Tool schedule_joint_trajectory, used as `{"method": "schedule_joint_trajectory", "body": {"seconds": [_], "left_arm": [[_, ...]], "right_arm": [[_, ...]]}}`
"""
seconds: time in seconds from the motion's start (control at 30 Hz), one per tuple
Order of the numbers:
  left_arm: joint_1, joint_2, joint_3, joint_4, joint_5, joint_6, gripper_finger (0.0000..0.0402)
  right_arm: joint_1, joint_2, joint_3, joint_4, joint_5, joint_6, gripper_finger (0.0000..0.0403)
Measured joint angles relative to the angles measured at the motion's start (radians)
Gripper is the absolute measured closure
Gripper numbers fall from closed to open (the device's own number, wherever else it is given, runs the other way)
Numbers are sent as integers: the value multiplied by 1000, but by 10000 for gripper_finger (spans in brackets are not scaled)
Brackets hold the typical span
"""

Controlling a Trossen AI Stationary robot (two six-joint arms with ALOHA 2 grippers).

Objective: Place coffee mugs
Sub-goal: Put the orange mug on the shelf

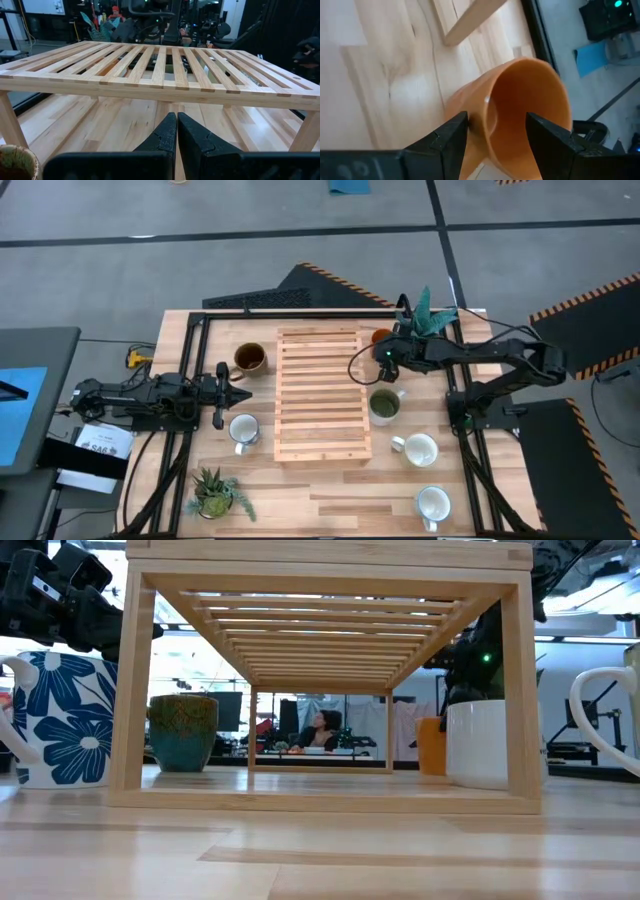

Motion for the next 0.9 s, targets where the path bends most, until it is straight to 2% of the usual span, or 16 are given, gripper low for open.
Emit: {"method": "schedule_joint_trajectory", "body": {"seconds": [0.13,0.23,0.33,0.43,0.47,0.7,0.9], "left_arm": [[0,0,0,0,0,0,401],[0,0,0,0,0,0,401],[0,0,0,0,0,0,402],[0,0,0,0,0,0,401],[0,0,0,0,0,0,401],[0,0,0,0,0,0,401],[0,0,0,0,0,0,401]], "right_arm": [[-11,42,0,13,0,0,183],[-17,61,0,30,0,0,209],[-19,63,0,33,1,5,267],[-15,46,-3,12,-11,14,353],[-11,37,-4,7,-1,13,363],[47,-46,57,-104,-12,71,361],[124,-103,164,-280,-11,120,361]]}}
